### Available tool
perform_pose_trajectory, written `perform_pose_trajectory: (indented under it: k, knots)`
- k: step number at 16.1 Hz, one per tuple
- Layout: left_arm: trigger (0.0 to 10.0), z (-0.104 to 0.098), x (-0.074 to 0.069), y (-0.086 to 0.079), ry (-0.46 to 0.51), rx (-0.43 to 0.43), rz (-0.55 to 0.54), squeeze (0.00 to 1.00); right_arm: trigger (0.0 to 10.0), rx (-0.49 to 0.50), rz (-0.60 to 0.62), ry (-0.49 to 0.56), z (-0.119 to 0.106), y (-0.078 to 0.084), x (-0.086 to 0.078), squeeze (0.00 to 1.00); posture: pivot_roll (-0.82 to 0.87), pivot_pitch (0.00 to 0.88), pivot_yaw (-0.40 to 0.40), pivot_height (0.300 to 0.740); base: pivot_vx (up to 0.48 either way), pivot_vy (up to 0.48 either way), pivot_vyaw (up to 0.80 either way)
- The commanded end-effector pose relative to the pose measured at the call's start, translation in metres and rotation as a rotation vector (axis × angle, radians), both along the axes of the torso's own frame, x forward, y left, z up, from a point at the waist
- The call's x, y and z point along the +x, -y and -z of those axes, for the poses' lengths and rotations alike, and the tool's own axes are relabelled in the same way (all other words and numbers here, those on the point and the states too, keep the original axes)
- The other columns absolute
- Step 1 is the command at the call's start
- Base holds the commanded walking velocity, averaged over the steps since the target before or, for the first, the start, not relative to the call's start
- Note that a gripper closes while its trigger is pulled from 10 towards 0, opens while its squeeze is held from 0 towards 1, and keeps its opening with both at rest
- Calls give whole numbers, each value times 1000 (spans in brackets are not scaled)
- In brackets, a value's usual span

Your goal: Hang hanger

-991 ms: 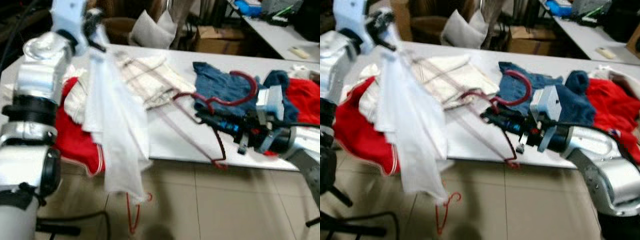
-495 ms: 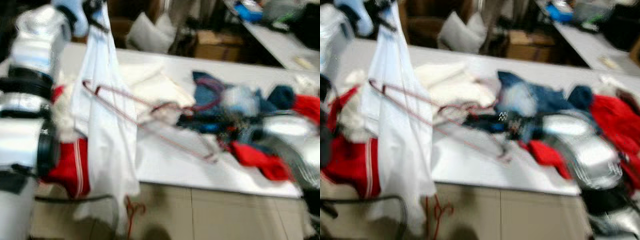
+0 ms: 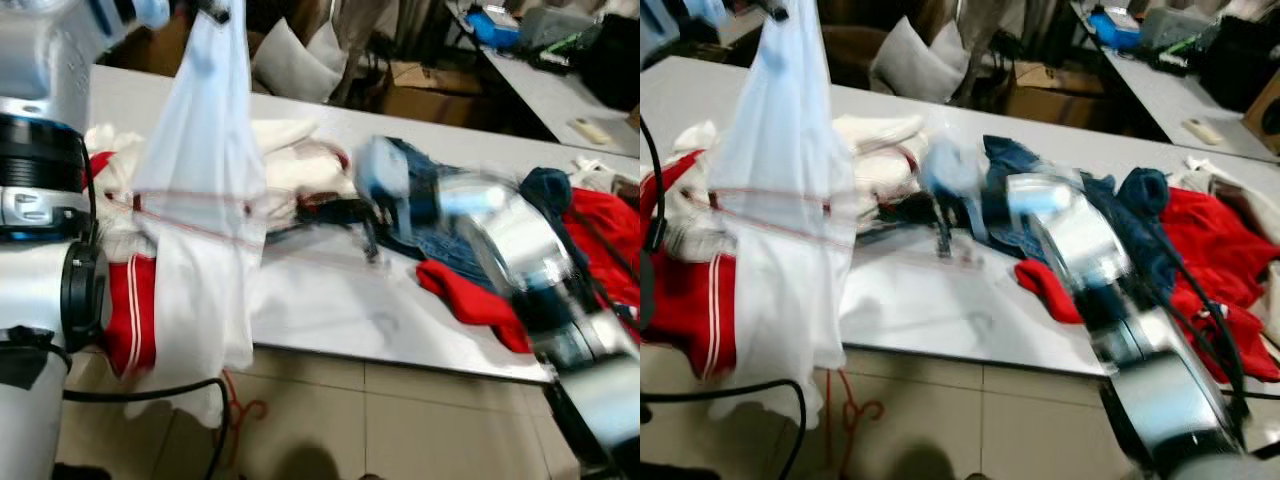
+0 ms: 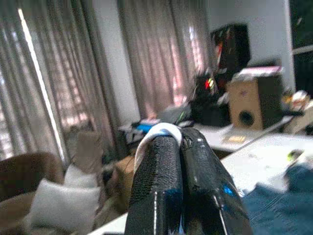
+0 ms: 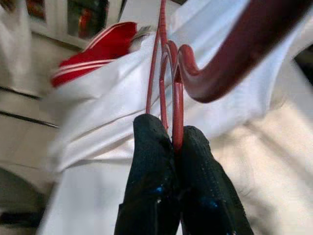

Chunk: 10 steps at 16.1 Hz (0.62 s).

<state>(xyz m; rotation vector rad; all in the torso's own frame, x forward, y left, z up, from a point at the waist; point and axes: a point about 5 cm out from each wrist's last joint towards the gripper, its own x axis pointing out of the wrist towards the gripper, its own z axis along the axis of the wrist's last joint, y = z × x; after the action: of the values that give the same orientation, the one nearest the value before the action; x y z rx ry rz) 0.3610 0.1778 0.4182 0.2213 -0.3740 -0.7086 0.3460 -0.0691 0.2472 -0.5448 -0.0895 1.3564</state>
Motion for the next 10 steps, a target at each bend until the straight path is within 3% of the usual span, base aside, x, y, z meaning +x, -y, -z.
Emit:
perform_pose_trajectory:
  k: [1, 2, 3, 4, 5, 6, 7, 8, 10]
  knots:
    - [10000, -25, -15, 8, 62, -32, 73, 0, 10000, -20, 76, 86, -9, 4, 13, 0, 17, 0, -123, 740, 0, 0, 0]
    - [10000, -30, -19, 9, 77, -44, 95, 0, 10000, -15, 143, 146, -19, 2, 23, 0, 21, 0, -128, 740, 0, 0, 0]
    - [10000, -55, -29, 3, 203, -114, 72, 0, 10000, 13, 418, 345, -56, 4, 51, 0, 25, 0, -131, 740, 0, 0, 0]
    - [10000, -74, -37, -6, 318, -189, 31, 0, 10000, 165, 580, 432, -90, 10, 59, 0, 30, 0, -136, 740, 0, 0, 0]
    - [10000, -101, -51, -23, 435, -330, -13, 0, 10000, 506, 725, 452, -140, 26, 59, 0, 36, 0, -142, 740, 0, 0, 0]
    - [10000, -109, -57, -30, 472, -381, -35, 0, 10000, 599, 765, 472, -155, 32, 58, 0, 42, 0, -145, 740, 0, 0, 0]
    - [10000, -116, -62, -48, 516, -447, -111, 0, 10000, 670, 772, 500, -168, 37, 55, 0, 45, 0, -149, 740, 0, 0, 0]
    - [10000, -109, -57, -56, 499, -424, -185, 0, 10000, 634, 728, 448, -157, 29, 58, 0, 45, 0, -151, 740, 0, 0, 0]
    - [10000, -85, -40, -54, 421, -344, -253, 0, 10000, 495, 647, 373, -123, 15, 63, 0, 41, 0, -149, 740, 0, 0, 0]
